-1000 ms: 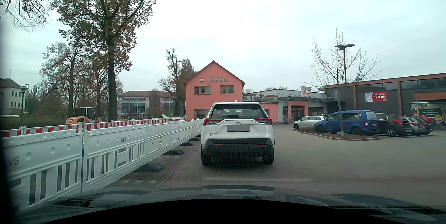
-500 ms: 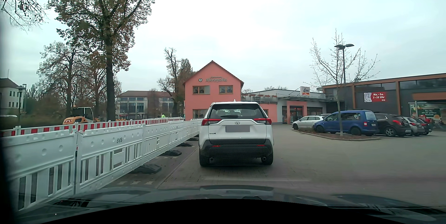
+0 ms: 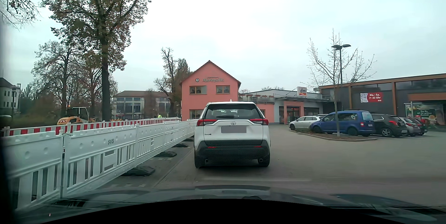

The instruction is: Follow the waypoints while adhering to traffic rules and regulations

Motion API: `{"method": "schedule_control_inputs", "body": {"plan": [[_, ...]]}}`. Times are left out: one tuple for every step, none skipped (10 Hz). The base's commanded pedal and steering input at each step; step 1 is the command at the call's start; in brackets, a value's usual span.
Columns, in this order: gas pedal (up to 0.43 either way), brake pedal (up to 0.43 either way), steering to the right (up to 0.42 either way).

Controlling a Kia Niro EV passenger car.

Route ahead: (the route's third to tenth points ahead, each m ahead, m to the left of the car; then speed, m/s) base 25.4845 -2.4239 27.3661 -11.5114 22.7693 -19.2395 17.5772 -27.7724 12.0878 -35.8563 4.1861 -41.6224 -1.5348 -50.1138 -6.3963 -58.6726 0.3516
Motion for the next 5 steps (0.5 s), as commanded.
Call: {"method": "schedule_control_inputs", "body": {"plan": [[0.000, 0.006, 0.625], [0.000, 0.000, 0.648], [0.000, 0.000, 0.667], [0.000, 0.000, 0.691], [0.000, 0.000, 0.713]]}}
